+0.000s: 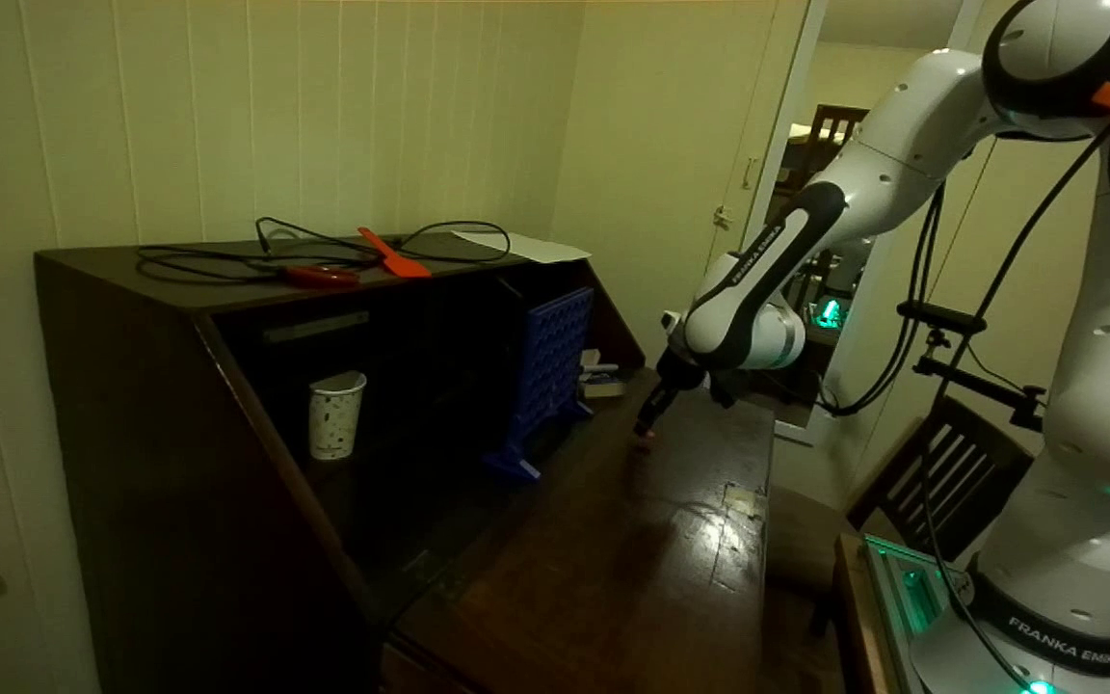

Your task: Put one orange disc in the blue board

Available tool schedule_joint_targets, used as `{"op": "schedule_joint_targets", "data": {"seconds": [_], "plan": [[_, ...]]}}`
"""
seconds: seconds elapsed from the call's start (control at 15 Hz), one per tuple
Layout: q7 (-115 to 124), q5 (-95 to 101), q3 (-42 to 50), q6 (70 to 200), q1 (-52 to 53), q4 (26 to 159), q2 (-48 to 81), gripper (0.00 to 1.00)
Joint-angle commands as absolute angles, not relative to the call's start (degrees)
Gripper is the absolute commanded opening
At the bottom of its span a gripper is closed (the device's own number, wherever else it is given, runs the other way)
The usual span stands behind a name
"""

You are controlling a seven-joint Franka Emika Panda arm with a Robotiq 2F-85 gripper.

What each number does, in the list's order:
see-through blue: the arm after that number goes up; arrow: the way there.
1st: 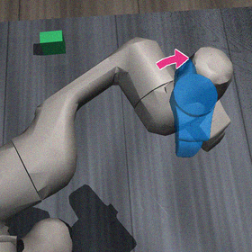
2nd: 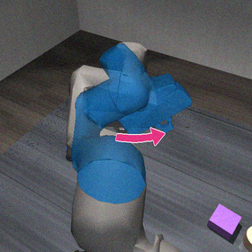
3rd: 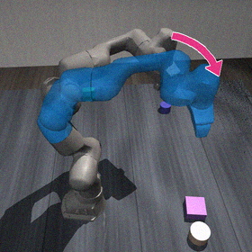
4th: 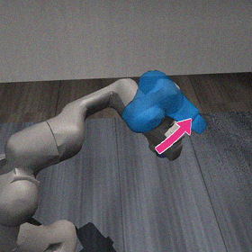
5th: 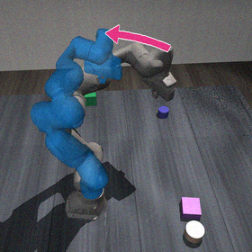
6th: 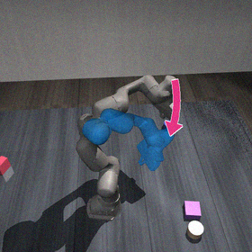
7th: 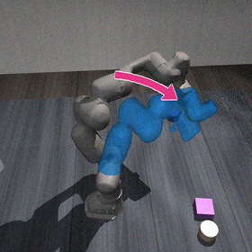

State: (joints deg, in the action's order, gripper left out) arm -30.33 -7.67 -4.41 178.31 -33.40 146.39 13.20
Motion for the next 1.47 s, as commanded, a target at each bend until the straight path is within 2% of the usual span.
{"op": "schedule_joint_targets", "data": {"seconds": [0.0,0.27,0.67,1.0,1.4], "plan": [[-35.3,-12.7,-14.8,182.7,-41.5,151.8,7.5,0.08],[-35.0,-15.3,-28.7,189.1,-51.7,152.3,6.6,0.08],[-26.5,-5.0,-43.9,200.8,-65.9,152.8,8.5,0.08],[-17.2,9.3,-49.6,210.3,-75.7,154.8,8.7,0.08],[-7.0,23.4,-51.4,221.5,-83.2,158.8,6.2,0.08]]}}
